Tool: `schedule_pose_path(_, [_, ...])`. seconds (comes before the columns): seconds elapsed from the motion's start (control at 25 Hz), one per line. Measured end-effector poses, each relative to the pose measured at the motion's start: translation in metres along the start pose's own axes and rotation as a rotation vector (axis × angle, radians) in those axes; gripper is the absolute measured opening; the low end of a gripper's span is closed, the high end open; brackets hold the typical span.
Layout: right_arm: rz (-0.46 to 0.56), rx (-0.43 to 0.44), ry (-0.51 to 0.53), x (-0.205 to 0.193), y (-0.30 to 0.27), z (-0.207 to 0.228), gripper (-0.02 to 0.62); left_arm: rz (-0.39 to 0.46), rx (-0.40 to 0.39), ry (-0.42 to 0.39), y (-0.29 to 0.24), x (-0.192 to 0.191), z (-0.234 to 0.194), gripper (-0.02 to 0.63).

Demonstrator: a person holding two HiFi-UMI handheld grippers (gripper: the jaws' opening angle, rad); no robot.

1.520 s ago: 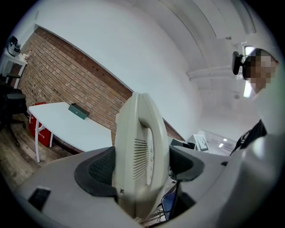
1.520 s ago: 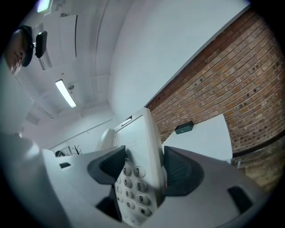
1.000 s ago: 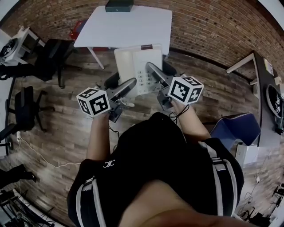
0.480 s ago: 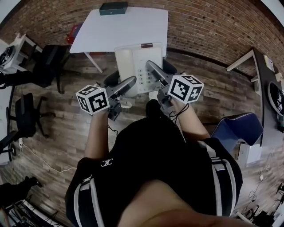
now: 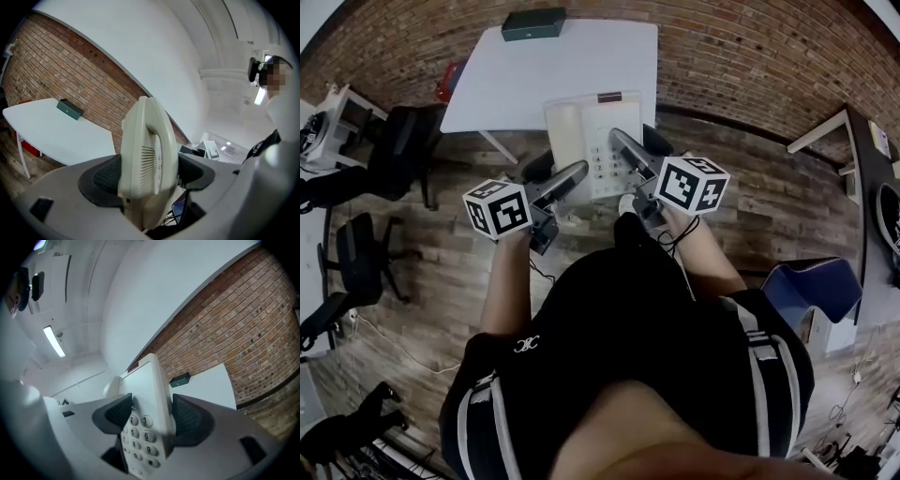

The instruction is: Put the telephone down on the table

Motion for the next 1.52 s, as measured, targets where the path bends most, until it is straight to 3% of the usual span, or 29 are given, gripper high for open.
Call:
schedule_pose_path(0.36, [-0.039, -0.033, -0.062, 0.042, -0.056, 0.098, 0.239, -0.066, 0.004, 0.042, -0.098, 0.043, -0.059, 0.376])
schedule_pose_path(0.84, [-0.176, -0.133, -0.231, 0.071, -0.129, 0.243, 0.239, -0.249, 0.039, 0.224, -0.232, 0.075, -0.149, 0.376])
schedule_pose_path(1.08, [-0.219, -0.228, -0.310, 0.056, -0.155, 0.293, 0.239, -0.335, 0.011, 0.312, -0.274, 0.069, -0.198, 0.376])
schedule_pose_path(1.52, [-0.250, -0.384, -0.443, 0.027, -0.194, 0.366, 0.239, -0.477, -0.060, 0.402, -0.338, 0.053, -0.276, 0.376])
Point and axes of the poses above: the fingertips, and each gripper's own axes: y backward along the fingers, z to its right, x out of its top, the point moved 5 cm from there along y, backward along the fingers, and after that the axes turned 6 degrees about x, right-handed, at the moved point
